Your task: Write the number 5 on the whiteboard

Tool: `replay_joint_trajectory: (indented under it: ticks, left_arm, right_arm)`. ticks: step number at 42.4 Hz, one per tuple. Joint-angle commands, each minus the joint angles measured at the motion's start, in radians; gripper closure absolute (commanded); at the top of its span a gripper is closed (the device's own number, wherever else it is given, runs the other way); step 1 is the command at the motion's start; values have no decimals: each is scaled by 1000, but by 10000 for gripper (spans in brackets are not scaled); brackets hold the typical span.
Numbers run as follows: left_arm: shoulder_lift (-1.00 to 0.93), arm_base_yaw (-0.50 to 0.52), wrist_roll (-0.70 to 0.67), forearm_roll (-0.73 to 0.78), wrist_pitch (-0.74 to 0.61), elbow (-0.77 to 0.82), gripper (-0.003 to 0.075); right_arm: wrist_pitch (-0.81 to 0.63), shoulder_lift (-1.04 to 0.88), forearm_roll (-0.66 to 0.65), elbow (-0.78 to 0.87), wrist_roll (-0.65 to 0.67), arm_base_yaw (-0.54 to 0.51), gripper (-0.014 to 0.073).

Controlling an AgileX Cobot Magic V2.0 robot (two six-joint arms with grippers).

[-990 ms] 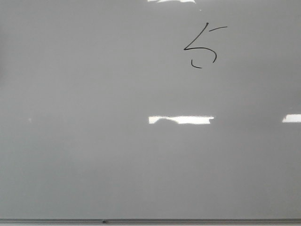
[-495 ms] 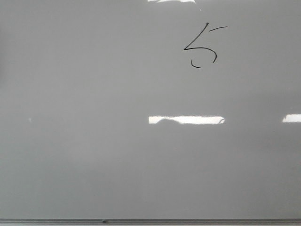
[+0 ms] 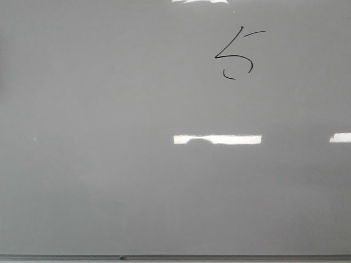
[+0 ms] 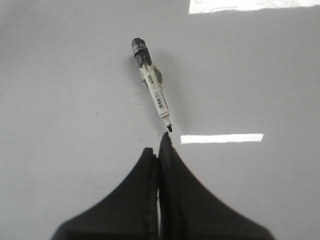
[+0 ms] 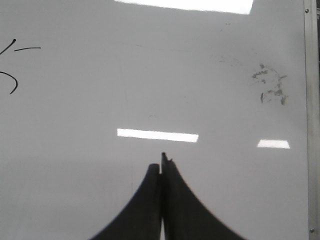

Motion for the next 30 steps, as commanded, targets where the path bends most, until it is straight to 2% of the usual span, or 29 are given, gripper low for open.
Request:
replay_joint_trajectory:
  ticks: [1,10,30]
  left_arm:
    - [-15,2,-2,-9,-84,5,741]
    - [-15,2,-2,-9,-84,5,741]
    - [-15,2,-2,-9,-84,5,741]
  right_arm:
    - [-86,-19,5,-15,-4,-5,662]
    - [-120,-20,24,-15,113,2,662]
    - [-83,-20,24,-15,115,47,662]
